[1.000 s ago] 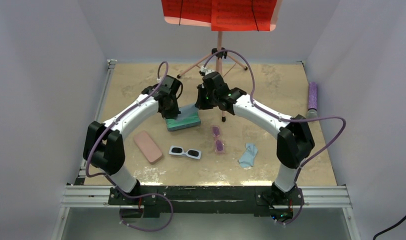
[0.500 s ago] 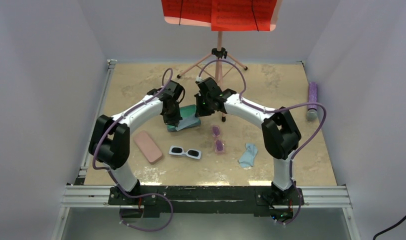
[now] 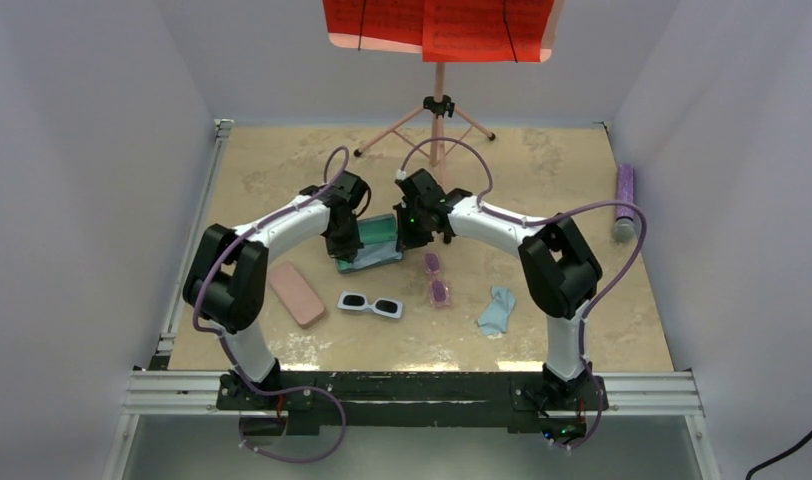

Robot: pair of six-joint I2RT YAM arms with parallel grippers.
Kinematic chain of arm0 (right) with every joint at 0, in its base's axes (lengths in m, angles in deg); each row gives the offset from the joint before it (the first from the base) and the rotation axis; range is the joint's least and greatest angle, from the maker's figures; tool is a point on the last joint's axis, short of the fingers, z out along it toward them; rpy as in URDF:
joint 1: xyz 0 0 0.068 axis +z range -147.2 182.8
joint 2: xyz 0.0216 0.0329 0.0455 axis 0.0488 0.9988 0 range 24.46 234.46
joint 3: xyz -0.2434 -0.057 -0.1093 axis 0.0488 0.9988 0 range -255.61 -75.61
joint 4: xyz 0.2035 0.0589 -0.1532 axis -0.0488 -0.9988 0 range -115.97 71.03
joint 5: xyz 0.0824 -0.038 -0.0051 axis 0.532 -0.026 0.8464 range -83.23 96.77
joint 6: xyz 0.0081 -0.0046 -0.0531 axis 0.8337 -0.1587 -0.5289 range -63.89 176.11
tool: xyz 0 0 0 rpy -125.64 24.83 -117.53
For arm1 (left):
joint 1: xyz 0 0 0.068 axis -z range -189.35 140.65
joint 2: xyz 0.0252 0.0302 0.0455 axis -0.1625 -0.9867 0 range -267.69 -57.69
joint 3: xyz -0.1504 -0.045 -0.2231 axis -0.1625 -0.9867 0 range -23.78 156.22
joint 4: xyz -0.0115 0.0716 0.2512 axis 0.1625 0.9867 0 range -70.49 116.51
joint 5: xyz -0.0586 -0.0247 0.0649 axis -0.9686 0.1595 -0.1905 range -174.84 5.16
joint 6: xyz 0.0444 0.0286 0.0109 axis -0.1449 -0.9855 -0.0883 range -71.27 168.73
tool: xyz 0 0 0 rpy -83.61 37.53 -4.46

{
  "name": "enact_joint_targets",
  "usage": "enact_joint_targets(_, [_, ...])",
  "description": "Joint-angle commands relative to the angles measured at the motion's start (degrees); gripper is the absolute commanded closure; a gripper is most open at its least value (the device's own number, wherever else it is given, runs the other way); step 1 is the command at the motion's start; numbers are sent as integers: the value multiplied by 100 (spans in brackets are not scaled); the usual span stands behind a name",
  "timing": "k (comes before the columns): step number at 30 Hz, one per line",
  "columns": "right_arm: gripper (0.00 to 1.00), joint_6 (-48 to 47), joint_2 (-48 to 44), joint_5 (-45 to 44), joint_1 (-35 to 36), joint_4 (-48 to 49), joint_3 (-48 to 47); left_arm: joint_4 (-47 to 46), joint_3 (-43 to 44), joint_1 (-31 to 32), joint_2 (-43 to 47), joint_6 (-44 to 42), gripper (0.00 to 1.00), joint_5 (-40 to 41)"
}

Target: Organize the sunglasses

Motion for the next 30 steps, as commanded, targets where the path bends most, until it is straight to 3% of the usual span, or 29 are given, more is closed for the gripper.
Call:
enact_joint_targets(1, [100, 182, -3, 73, 5, 331, 138, -231, -158, -40, 150, 171, 100, 350])
enact_joint_targets(14, [100, 511, 149, -310, 215, 664, 265, -363, -410, -40, 213, 437, 100, 946])
enact_joint_targets(24, [100, 656, 263, -653, 253, 608, 247, -380, -449, -40, 75, 517, 100, 806])
enact_joint_targets(28, [88, 666, 241, -657, 266, 588, 241, -341, -440, -40, 137, 554, 98, 727])
enact_joint_targets(30, [82, 675, 192, -745, 285, 603, 256, -315, -422, -40, 206, 557, 90, 667])
